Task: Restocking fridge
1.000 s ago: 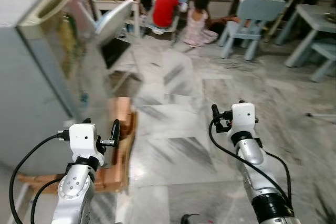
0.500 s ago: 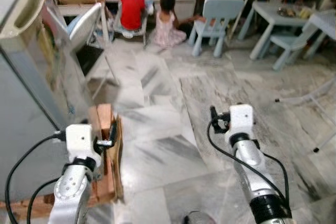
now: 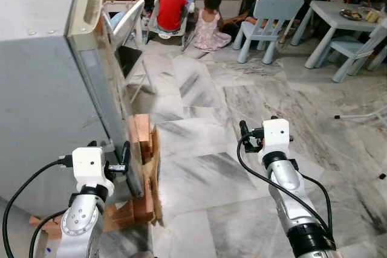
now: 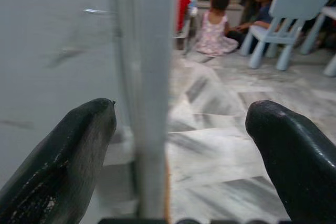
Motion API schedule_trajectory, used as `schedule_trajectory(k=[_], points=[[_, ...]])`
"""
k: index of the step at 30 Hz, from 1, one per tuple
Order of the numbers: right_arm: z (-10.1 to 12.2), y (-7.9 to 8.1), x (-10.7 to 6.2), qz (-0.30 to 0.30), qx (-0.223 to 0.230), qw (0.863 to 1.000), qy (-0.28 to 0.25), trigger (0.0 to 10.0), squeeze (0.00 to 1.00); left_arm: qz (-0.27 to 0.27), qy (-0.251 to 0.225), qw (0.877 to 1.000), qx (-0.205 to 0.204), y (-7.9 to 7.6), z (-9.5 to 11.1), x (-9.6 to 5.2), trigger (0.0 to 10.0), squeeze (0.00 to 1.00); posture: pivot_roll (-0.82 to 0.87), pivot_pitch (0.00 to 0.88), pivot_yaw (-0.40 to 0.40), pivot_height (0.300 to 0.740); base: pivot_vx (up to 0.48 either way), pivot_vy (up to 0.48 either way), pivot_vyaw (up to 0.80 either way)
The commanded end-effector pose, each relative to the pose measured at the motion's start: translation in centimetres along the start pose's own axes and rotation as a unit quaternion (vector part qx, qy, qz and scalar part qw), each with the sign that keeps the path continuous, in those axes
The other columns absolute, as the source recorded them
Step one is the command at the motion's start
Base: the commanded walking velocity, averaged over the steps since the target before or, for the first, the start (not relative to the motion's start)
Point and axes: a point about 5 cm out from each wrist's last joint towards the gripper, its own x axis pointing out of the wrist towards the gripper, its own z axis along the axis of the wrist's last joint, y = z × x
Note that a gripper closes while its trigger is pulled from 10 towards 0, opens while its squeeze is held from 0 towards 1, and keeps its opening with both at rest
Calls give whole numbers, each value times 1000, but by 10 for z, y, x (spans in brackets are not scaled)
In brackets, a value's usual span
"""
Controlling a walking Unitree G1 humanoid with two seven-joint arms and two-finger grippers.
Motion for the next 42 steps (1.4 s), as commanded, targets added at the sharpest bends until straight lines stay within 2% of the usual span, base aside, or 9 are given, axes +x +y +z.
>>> schedule_trajectory(k=[1,7,15,24,28,32,33,37,42], points=[[2,-3,0,4,1,1000,-2,10000,0,-6,0,1000,-2,-5,1,5,10000,0,14,0,-48,740,0,0,0],[4,2,2,27,-11,1000,-7,10000,0,-19,-7,1000,6,-11,4,14,10000,0,23,0,-57,740,0,0,0],[8,5,2,36,-13,999,-13,10000,0,-18,-26,999,33,-9,20,45,10000,0,0,0,-47,740,0,0,739],[6,-1,-3,26,-11,1000,-7,10000,0,-39,-26,999,24,-12,22,55,10000,0,-22,16,-45,740,0,0,72],[6,-4,-6,25,-10,1000,-6,10000,0,-48,-29,998,26,-12,19,44,10000,0,-25,23,-44,740,0,0,0],[10,-10,-14,23,-7,1000,-13,10000,0,-22,-16,999,19,4,11,14,10000,0,-13,37,-43,740,0,0,0],[10,-10,-14,23,-7,1000,-13,10000,0,-22,-16,999,19,4,11,14,10000,0,-13,37,-43,740,0,0,0],[19,-8,-29,45,-19,998,-39,10000,0,8,-13,1000,9,13,12,-16,10000,0,-4,43,-42,740,187,0,0],[25,-9,-36,52,-20,997,-47,10000,0,19,-13,1000,5,13,14,-26,10000,0,12,44,-43,740,256,0,0]])
